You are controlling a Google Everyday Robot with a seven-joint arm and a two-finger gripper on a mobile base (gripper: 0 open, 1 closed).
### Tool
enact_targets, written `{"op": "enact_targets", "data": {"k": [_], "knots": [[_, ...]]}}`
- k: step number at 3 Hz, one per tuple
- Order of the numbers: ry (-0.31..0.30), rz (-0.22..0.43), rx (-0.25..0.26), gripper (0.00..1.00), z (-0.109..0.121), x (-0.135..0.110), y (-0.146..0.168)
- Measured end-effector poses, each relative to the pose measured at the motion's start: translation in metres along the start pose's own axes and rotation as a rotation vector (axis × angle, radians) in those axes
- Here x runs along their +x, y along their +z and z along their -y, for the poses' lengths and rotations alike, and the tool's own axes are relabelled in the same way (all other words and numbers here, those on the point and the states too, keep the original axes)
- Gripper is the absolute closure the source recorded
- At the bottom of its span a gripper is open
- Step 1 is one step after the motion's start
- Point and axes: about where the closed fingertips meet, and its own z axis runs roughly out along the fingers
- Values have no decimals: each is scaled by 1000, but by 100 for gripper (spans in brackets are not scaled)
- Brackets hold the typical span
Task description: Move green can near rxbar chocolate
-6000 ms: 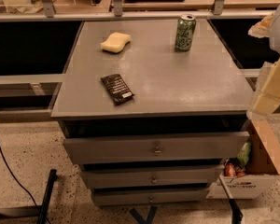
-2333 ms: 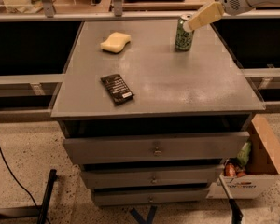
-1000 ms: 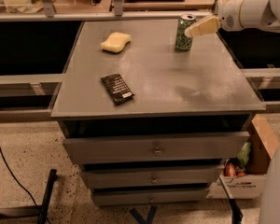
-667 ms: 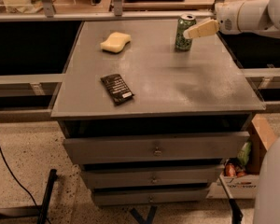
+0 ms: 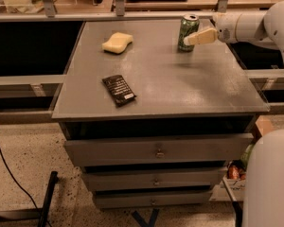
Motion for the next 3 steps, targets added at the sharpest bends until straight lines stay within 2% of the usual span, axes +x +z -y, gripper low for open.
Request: {"op": "enact_targets", "data": {"k": [2,3], "knots": [[7,-26,-12,0,-2,7,21],[24,-34,-15,18,-3,12,30]]}}
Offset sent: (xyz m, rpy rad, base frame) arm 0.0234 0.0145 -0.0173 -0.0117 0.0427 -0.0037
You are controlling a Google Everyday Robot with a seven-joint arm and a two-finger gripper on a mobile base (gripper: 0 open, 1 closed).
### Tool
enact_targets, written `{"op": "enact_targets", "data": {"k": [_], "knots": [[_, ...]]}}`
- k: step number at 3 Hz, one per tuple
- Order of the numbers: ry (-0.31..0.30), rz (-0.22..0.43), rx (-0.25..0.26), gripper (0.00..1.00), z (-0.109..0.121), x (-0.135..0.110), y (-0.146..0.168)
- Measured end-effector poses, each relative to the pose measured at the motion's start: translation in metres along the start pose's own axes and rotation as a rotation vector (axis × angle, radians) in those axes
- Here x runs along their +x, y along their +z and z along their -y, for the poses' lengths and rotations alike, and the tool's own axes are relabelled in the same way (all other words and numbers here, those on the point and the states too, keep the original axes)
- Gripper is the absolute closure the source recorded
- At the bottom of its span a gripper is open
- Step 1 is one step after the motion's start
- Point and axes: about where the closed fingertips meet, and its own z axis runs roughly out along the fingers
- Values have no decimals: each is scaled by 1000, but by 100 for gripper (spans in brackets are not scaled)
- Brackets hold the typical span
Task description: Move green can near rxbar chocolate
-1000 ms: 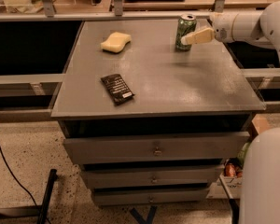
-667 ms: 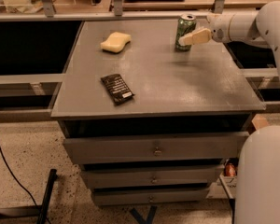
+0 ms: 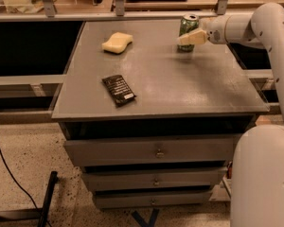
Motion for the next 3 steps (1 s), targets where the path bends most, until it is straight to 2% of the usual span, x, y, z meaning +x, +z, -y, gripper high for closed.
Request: {"op": "enact_targets", "data": {"k": [3], "knots": [[47,38,-21,87,-3,-6,11]]}}
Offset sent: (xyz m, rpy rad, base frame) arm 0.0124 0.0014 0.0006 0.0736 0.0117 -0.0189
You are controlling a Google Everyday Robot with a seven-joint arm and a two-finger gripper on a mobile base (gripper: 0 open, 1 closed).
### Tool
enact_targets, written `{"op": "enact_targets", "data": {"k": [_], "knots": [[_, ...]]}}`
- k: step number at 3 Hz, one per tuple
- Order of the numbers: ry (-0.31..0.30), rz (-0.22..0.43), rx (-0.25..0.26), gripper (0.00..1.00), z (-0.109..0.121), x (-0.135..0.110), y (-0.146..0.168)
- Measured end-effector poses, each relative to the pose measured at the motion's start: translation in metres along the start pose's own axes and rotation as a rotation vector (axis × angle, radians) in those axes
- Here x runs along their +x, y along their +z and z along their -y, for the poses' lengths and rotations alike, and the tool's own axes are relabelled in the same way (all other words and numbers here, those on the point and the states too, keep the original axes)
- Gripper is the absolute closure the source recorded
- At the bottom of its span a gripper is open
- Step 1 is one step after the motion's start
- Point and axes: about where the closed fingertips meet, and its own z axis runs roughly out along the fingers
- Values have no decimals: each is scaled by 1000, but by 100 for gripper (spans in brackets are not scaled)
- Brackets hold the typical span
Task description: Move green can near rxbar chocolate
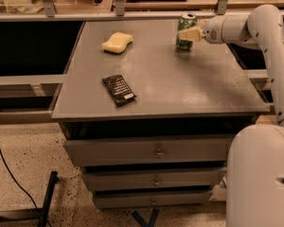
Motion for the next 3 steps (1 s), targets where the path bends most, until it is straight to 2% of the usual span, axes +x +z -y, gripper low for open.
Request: {"op": "enact_targets", "data": {"k": [1,2,3], "knots": [[-12,21,-45,100,-13,-11,-10],[-45,5,-137,100,-48,-23,-20],[-82,-40,-257,100,-100,-27,-33]]}}
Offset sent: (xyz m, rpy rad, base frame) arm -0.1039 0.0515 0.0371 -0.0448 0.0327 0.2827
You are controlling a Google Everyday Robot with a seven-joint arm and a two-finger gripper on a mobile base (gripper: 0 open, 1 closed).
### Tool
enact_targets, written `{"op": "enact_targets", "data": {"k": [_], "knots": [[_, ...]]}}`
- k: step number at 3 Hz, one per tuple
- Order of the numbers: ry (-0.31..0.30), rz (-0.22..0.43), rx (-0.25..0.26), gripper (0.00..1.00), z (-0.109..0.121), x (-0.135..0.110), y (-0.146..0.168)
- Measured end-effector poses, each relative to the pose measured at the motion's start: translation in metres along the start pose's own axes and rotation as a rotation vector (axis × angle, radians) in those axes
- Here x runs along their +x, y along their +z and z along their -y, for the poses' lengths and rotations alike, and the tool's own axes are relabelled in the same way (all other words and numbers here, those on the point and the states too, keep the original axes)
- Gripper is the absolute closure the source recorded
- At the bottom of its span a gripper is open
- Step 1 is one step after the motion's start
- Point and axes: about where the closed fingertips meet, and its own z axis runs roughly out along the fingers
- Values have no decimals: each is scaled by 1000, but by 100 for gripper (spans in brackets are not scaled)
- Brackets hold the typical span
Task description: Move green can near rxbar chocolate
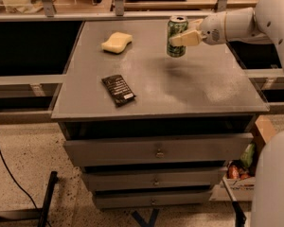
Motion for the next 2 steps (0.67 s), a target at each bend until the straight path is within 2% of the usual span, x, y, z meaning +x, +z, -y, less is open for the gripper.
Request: {"op": "enact_targets", "data": {"k": [1,2], "knots": [[-14,-27,-131,100,-57,4,8],[-34,-6,-252,100,-99,3,16]]}}
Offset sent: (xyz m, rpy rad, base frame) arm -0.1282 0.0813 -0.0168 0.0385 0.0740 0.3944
